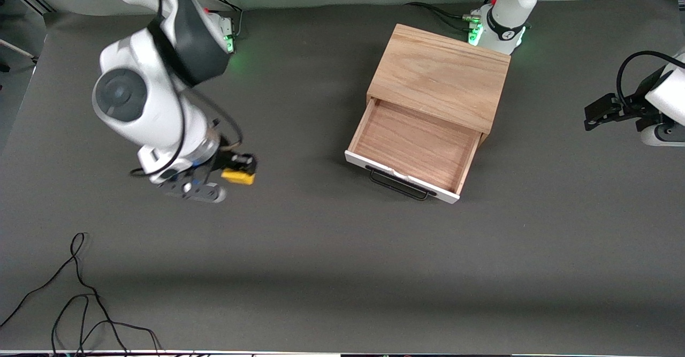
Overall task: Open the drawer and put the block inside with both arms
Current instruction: 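Carry the yellow cube with the right gripper over the open drawer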
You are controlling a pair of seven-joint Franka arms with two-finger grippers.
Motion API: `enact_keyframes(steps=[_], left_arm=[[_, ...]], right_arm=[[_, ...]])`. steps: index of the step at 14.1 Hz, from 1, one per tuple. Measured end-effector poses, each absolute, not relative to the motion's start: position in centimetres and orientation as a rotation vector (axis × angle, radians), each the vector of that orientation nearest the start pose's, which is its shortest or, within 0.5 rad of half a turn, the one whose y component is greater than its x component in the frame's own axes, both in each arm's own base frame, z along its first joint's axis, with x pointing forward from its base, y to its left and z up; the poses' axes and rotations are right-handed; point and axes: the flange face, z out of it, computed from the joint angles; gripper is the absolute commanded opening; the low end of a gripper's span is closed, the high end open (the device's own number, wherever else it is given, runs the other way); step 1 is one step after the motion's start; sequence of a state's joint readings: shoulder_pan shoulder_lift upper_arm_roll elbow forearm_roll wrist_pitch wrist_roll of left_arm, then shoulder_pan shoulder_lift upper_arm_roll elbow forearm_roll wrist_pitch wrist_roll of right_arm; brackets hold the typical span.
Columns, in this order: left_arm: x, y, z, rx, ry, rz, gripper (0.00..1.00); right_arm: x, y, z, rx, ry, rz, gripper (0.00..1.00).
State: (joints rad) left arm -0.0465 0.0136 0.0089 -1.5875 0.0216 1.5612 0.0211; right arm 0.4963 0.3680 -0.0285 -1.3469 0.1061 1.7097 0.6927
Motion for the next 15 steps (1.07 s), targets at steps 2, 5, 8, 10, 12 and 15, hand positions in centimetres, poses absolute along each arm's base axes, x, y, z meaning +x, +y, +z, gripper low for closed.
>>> enact_keyframes(steps=[2, 5, 8, 10, 12, 15], left_arm=[[55.7, -1.8, 60.8, -3.118, 0.097, 0.063, 1.00], [55.7, -2.1, 60.8, -3.117, 0.108, 0.063, 1.00], [55.7, -2.5, 60.8, -3.117, 0.123, 0.064, 1.00], [55.7, -2.6, 60.7, -3.117, 0.127, 0.065, 1.00], [55.6, -2.6, 60.7, -3.117, 0.137, 0.067, 1.00], [55.6, -2.6, 60.7, -3.116, 0.159, 0.072, 1.00]], right_arm=[[56.8, 37.8, 53.0, -3.007, 0.458, 0.060, 0.05], [53.0, 47.5, 53.1, -2.951, 0.592, 0.044, 0.05], [50.6, 53.6, 50.7, -2.925, 0.601, 0.032, 0.05], [49.7, 56.1, 48.3, -2.917, 0.588, 0.026, 0.06], [49.3, 58.1, 45.5, -2.912, 0.566, 0.018, 0.06], [49.0, 60.3, 40.7, -2.899, 0.592, 0.014, 0.06]])
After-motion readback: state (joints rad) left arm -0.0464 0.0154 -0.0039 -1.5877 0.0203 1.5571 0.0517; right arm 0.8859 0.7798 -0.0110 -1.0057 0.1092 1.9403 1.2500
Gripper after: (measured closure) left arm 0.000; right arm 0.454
